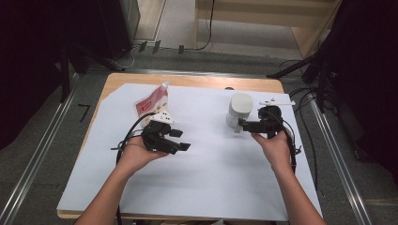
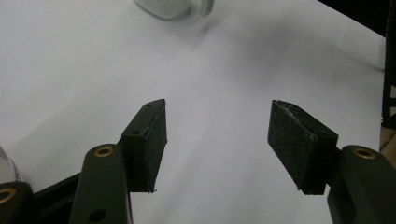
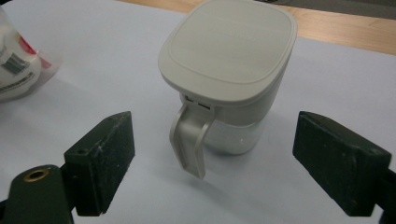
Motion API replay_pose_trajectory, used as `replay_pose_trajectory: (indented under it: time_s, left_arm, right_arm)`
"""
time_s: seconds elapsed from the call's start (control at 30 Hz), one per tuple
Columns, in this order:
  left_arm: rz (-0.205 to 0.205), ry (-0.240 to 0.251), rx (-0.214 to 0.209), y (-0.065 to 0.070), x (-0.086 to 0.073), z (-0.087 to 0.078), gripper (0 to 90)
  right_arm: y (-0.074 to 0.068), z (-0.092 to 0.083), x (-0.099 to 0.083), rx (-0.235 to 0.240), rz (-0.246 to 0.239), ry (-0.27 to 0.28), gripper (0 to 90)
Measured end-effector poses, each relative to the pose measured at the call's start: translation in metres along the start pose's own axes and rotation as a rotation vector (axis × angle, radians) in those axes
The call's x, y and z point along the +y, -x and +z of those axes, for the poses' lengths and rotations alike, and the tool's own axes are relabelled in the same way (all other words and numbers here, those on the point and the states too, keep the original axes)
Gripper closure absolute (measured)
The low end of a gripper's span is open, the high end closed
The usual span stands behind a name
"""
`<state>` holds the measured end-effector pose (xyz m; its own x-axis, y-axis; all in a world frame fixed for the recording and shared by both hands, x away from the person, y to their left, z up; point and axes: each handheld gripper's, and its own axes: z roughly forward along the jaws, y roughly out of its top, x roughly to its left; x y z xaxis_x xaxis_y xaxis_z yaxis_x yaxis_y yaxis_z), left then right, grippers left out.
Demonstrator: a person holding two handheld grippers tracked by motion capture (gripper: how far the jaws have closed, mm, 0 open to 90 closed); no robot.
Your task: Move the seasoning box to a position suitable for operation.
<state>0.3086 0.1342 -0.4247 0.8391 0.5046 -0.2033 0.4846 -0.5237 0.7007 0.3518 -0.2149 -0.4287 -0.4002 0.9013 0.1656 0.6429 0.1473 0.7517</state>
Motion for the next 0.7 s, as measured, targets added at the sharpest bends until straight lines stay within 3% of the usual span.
replay_pose_trajectory:
  time_s: [0.23,0.33,0.53,0.7]
  left_arm:
    - [0.003,0.001,-0.006,0.0,0.0,0.001,38.5]
    - [0.002,-0.005,0.004,0.0,0.0,-0.001,38.4]
    - [-0.017,0.016,-0.001,-0.003,-0.003,-0.003,38.5]
    - [-0.005,0.005,0.002,-0.003,-0.002,-0.002,38.3]
  right_arm:
    - [-0.005,0.012,0.006,-0.002,0.0,-0.011,12.6]
    - [-0.004,0.022,0.009,-0.042,0.032,-0.006,9.2]
    - [-0.004,0.029,0.01,-0.061,0.059,0.032,5.1]
    - [-0.007,0.039,0.014,-0.065,0.087,0.041,2.3]
